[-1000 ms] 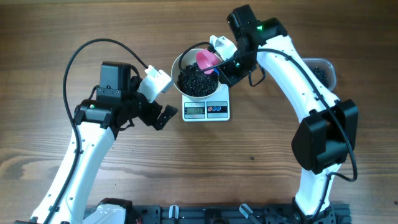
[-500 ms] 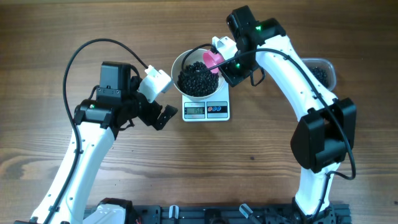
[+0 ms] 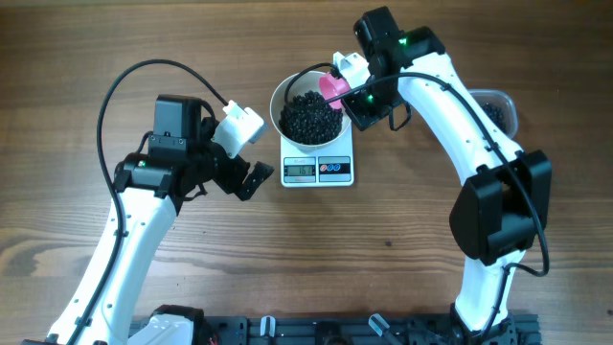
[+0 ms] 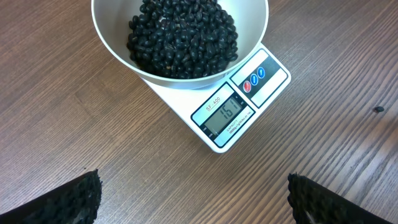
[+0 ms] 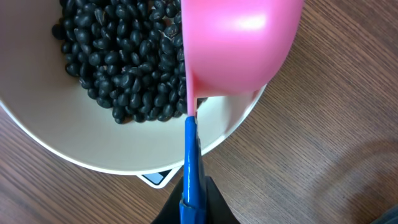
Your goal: Scoop item into bowl and weigh 150g on scale
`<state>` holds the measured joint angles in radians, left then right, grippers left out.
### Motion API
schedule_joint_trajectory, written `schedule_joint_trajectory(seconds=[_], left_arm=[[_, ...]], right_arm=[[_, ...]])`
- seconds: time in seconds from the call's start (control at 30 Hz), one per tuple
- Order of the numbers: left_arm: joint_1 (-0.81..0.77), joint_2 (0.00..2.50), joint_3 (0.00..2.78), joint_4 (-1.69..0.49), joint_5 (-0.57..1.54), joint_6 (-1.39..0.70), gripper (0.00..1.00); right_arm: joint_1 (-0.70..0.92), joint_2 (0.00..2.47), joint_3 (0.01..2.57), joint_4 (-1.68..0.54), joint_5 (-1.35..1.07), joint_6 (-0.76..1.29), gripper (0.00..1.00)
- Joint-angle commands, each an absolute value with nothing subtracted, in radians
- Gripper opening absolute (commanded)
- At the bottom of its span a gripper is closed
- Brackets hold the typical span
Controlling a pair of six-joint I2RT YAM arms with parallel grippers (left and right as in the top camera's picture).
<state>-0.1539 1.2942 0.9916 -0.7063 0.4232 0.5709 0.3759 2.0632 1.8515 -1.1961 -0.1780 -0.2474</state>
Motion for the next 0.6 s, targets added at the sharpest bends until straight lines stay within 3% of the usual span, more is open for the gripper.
schedule_joint_trajectory(seconds=[0.0,0.57], left_arm=[[-0.149,1.291,0.986,-0.704,0.429,0.568,1.0],[-0.149,1.291,0.986,-0.704,0.429,0.568,1.0]], right_arm=[[0.371,2.084,1.84,-1.192,-0.153,-0.233,0.04],[0.36,2.084,1.84,-1.206,-0.113,-0.236,0.04]])
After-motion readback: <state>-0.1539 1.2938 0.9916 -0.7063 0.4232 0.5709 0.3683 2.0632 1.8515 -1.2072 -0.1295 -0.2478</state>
